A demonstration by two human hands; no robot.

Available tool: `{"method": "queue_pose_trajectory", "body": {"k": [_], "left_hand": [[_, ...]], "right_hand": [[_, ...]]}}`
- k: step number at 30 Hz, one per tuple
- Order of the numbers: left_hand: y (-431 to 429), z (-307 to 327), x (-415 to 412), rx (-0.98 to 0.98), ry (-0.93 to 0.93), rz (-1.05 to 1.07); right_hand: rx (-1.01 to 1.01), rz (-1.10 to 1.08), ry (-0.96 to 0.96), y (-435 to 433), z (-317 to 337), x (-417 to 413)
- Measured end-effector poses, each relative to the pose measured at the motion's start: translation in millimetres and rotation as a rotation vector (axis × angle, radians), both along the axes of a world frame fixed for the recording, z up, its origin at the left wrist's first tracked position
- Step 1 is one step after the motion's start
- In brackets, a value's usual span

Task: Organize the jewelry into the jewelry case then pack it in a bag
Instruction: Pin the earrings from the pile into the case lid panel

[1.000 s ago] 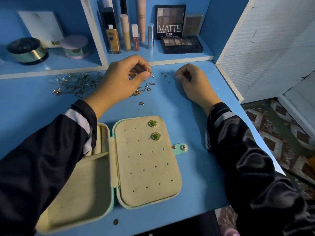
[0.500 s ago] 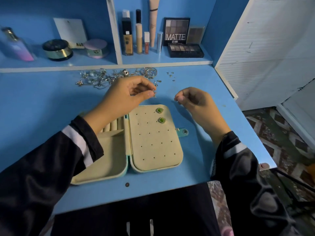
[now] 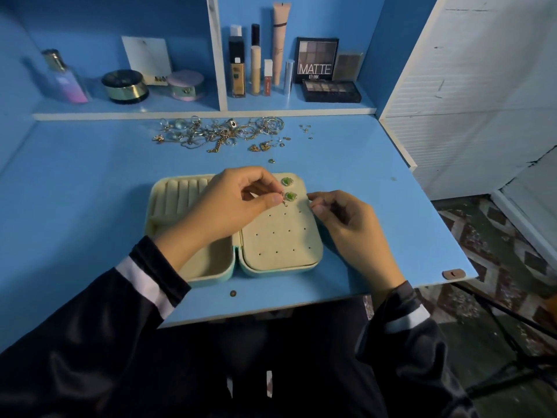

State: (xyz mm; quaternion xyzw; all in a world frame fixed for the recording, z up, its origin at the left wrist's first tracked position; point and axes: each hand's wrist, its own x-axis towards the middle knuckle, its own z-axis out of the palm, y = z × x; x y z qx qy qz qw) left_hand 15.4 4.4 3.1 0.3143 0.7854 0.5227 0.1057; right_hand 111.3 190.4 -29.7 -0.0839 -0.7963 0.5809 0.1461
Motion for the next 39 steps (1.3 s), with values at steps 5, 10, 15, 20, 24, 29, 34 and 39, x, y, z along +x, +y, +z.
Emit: {"method": "queue_pose_trajectory", "body": {"k": [5, 10, 15, 20, 24, 29, 34, 39], "left_hand": [[1, 0, 9, -0.042, 0.033, 0.062], [1, 0, 14, -0.018, 0.015, 0.077], [2, 5, 21, -0.001, 0.025, 0.053], [4, 4, 21, 0.033, 0.023, 0.033], [6, 5, 21, 0.05, 0.019, 0.034], [7, 5, 21, 0.056, 0.03, 0.053], [8, 4, 22, 0.069, 0.049, 0.074], [7, 4, 21, 0.068, 0.042, 0.069]], "right_hand": [[-0.032, -0.017, 0.042, -5, -3, 4], [-0.059, -0.03, 0.121, -10, -2, 2], [-0.086, -0.035, 0.183, -12, 1, -1], [-0.139, -0.012, 0.203, -14, 9, -2], [-0.165, 0.002, 0.214, -17, 15, -2], [-0.187, 0.004, 0.221, -19, 18, -2], [-0.183, -0.002, 0.216, -19, 19, -2], [-0.204, -0.004, 0.216, -19, 17, -2]]}}
